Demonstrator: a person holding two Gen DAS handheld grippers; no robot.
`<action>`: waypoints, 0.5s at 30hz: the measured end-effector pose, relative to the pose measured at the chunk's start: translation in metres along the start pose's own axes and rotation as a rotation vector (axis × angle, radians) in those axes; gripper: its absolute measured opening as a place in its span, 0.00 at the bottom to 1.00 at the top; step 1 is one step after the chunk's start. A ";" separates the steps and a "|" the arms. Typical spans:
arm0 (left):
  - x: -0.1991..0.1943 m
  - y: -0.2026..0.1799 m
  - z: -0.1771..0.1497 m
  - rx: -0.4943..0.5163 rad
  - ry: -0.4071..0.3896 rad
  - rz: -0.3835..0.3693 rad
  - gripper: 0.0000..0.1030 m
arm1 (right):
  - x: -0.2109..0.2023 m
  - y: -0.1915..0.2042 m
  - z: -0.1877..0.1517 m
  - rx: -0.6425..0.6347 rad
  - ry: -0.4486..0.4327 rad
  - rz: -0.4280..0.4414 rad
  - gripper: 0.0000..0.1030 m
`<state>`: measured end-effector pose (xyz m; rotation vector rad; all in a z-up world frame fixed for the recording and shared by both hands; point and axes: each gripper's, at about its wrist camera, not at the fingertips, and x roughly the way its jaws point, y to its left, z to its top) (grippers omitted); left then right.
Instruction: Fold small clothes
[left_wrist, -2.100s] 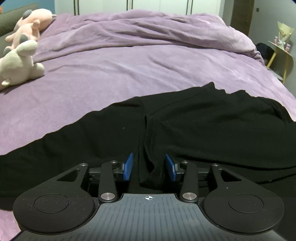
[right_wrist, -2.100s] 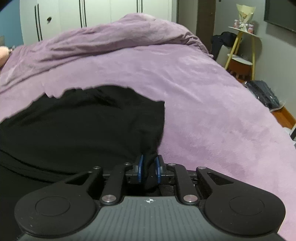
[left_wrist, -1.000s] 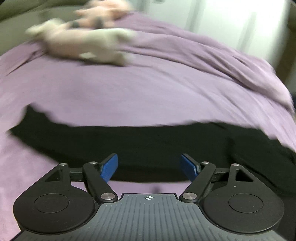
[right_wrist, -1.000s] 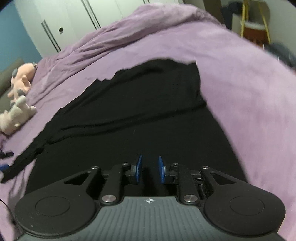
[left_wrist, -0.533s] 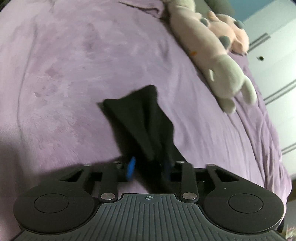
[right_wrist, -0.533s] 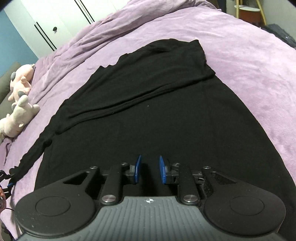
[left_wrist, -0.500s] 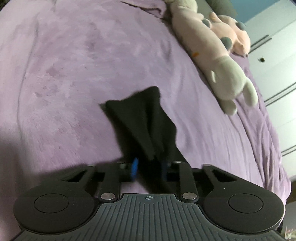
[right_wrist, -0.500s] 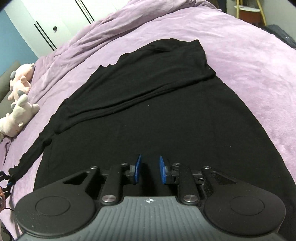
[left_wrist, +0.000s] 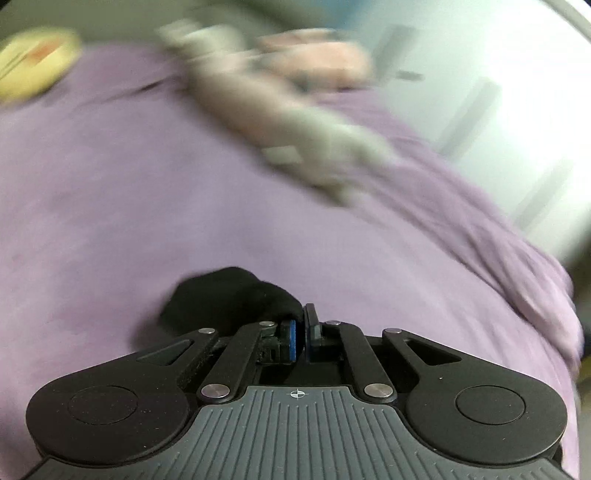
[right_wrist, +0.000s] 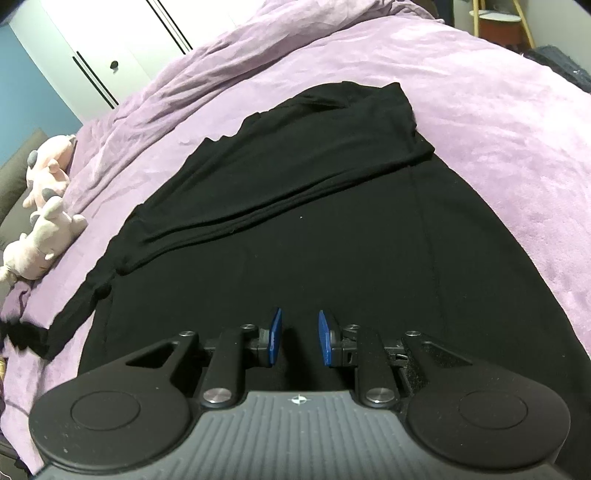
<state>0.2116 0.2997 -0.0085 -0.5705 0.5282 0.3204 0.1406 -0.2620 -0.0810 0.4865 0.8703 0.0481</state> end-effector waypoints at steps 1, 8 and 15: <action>-0.006 -0.028 -0.004 0.065 -0.007 -0.060 0.05 | -0.002 -0.002 0.000 0.005 -0.004 0.004 0.20; -0.042 -0.219 -0.103 0.537 0.036 -0.436 0.38 | -0.012 -0.018 0.004 0.035 -0.022 0.025 0.20; -0.014 -0.213 -0.164 0.488 0.216 -0.285 0.53 | 0.005 -0.025 0.030 0.051 0.005 0.117 0.21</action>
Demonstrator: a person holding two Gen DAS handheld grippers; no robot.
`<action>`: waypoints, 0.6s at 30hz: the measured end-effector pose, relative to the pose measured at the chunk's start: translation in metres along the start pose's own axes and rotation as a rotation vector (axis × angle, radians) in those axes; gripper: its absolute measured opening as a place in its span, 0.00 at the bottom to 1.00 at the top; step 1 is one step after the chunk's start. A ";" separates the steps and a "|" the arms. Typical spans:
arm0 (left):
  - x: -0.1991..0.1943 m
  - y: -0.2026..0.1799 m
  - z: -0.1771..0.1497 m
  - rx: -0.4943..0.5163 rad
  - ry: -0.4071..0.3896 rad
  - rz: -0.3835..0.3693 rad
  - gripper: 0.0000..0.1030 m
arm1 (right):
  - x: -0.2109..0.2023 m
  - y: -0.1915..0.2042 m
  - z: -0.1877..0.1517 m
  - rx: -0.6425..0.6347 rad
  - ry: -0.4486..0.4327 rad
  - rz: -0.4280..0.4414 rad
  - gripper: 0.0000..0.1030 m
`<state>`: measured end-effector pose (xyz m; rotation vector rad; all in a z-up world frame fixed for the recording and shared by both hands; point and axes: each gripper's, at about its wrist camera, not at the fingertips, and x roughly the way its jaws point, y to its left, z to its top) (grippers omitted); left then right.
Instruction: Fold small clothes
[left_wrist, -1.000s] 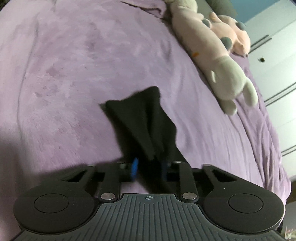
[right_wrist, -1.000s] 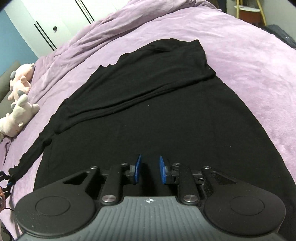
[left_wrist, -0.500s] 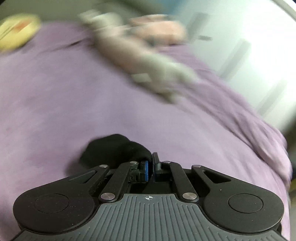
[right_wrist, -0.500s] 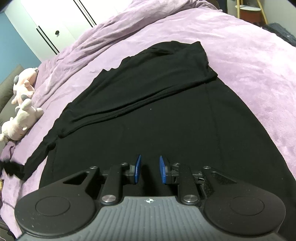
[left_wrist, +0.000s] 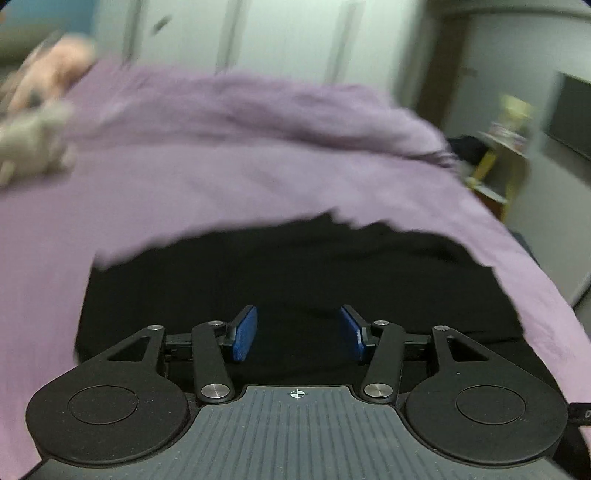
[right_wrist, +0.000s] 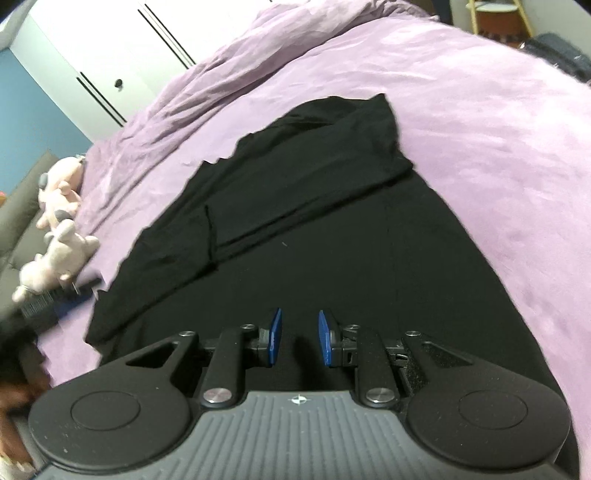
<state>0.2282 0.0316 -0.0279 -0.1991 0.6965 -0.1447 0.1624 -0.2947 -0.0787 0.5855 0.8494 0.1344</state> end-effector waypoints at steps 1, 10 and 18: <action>0.001 0.010 -0.004 -0.044 0.018 0.010 0.53 | 0.007 0.002 0.007 0.007 0.010 0.033 0.24; -0.013 0.062 -0.026 -0.109 0.053 0.187 0.60 | 0.101 0.063 0.058 -0.048 0.049 0.144 0.44; -0.004 0.077 -0.037 -0.110 0.077 0.217 0.64 | 0.151 0.106 0.052 -0.240 0.092 0.036 0.27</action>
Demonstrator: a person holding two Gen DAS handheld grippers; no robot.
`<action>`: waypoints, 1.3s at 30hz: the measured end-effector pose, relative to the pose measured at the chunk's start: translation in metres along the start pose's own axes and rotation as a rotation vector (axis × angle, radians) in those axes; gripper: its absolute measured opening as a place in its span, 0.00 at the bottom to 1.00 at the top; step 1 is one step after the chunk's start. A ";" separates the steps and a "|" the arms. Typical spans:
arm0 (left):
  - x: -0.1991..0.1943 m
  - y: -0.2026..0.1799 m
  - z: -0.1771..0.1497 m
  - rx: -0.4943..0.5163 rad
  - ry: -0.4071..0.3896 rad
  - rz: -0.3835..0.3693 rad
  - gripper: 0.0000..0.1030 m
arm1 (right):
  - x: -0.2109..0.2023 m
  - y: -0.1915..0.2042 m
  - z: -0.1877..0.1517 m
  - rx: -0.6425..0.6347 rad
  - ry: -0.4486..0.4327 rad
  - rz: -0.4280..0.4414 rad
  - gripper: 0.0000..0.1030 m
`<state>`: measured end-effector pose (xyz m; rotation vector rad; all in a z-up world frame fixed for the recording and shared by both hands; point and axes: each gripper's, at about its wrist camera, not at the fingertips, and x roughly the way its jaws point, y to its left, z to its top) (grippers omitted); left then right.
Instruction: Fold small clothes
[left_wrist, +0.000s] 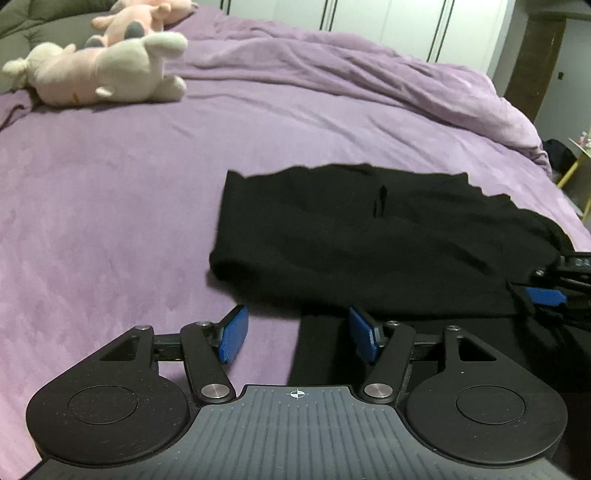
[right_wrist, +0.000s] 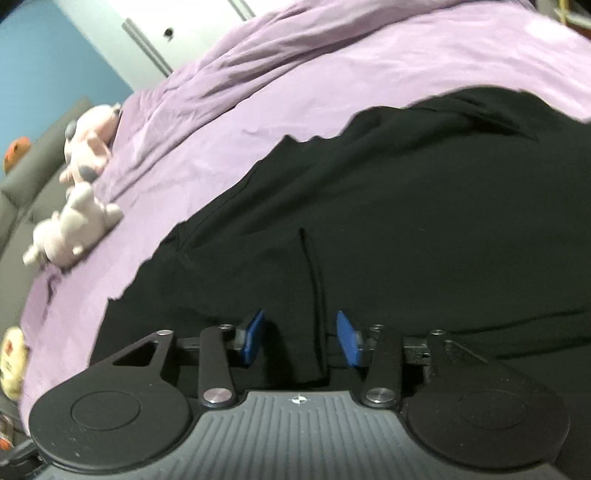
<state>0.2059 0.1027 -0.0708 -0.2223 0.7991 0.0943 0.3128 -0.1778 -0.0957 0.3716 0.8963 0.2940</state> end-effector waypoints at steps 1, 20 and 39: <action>0.001 0.001 -0.002 -0.001 0.001 -0.003 0.64 | 0.002 0.006 0.000 -0.036 0.004 -0.018 0.18; 0.028 -0.024 0.017 0.035 -0.008 0.096 0.66 | -0.112 -0.098 0.015 0.071 -0.276 -0.167 0.07; 0.042 -0.035 0.033 0.046 -0.008 0.167 0.66 | -0.122 -0.105 0.002 -0.024 -0.318 -0.232 0.04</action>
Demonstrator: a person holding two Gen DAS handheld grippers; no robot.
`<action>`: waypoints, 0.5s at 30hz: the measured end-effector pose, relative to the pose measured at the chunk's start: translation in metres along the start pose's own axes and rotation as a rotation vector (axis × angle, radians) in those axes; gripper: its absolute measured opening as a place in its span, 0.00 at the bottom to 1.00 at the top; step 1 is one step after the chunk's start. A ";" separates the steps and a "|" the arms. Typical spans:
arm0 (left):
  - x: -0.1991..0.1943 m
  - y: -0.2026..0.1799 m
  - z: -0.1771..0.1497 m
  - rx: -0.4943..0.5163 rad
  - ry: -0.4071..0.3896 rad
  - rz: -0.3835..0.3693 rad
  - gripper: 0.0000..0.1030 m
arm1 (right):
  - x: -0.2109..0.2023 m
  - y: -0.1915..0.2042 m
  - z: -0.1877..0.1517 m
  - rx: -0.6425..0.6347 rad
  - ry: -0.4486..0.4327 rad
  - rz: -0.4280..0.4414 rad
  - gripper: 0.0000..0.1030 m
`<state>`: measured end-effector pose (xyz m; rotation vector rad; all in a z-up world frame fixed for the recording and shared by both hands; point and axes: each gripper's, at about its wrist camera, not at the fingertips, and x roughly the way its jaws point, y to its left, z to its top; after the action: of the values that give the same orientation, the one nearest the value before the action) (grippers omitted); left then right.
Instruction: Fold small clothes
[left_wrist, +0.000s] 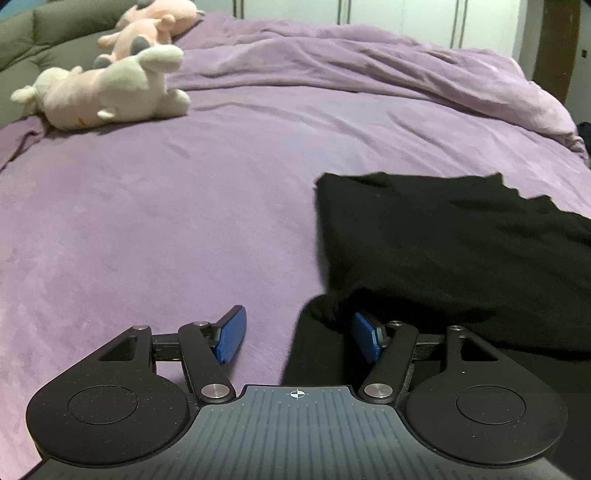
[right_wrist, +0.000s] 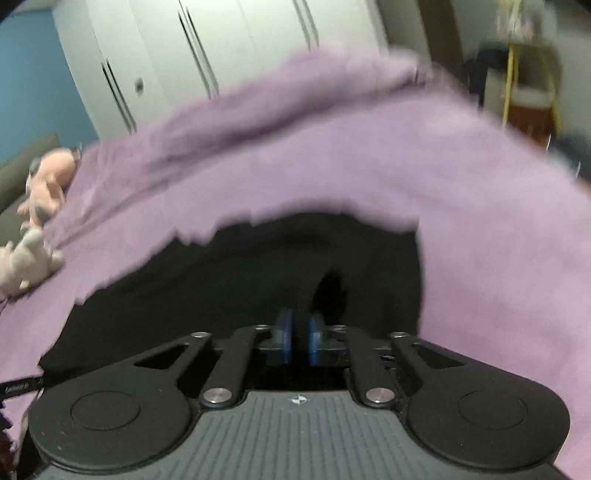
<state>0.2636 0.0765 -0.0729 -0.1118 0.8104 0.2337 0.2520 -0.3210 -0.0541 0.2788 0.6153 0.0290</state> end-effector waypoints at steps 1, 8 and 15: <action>0.000 0.002 0.001 0.000 -0.007 0.008 0.66 | -0.001 -0.004 -0.001 -0.002 -0.003 -0.023 0.04; -0.002 0.014 -0.003 -0.004 0.020 0.003 0.67 | 0.006 -0.020 -0.018 0.051 0.106 -0.095 0.12; -0.036 0.023 0.012 0.010 -0.082 0.007 0.67 | 0.023 -0.002 0.004 0.040 0.069 -0.091 0.31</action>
<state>0.2426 0.0950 -0.0383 -0.0893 0.7309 0.2390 0.2734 -0.3212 -0.0643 0.2886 0.6971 -0.0618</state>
